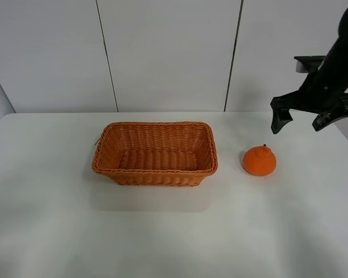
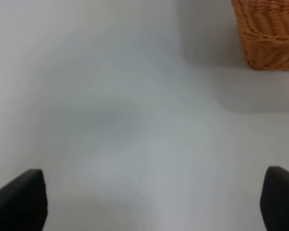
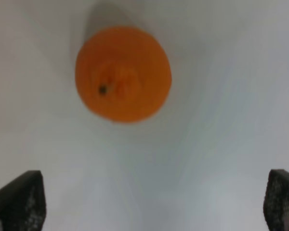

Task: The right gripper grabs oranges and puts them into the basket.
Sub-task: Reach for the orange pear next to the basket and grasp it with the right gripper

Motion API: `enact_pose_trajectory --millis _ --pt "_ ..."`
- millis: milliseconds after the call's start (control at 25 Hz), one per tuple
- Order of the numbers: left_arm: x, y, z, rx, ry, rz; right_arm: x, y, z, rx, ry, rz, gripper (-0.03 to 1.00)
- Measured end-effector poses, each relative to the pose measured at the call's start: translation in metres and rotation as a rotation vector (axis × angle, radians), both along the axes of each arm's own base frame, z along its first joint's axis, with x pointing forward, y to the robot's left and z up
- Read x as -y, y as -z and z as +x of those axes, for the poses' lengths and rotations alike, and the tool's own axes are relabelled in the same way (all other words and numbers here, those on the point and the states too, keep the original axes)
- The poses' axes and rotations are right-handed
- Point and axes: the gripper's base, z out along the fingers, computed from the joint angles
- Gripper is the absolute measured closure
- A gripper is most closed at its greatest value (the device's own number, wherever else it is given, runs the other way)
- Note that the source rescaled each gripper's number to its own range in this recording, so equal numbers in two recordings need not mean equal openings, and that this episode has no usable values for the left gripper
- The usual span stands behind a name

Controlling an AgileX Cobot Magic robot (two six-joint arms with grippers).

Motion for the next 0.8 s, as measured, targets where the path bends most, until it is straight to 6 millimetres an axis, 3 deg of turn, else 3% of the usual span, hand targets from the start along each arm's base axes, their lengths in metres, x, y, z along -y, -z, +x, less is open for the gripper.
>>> enact_pose_trajectory --millis 160,280,520,800 --pt "0.000 0.000 0.000 0.000 0.000 0.000 -0.017 0.020 0.025 -0.042 -0.059 -0.003 -0.03" --pt "0.000 0.000 0.000 0.000 0.000 0.000 -0.029 0.033 0.032 -0.058 -0.089 0.004 -0.03" --pt "0.000 0.000 0.000 0.000 0.000 0.000 -0.031 0.058 0.042 -0.074 -0.079 0.002 -0.03" --pt "0.000 0.000 0.000 0.000 0.000 0.000 -0.033 0.106 0.053 -0.133 -0.075 -0.003 -0.03"
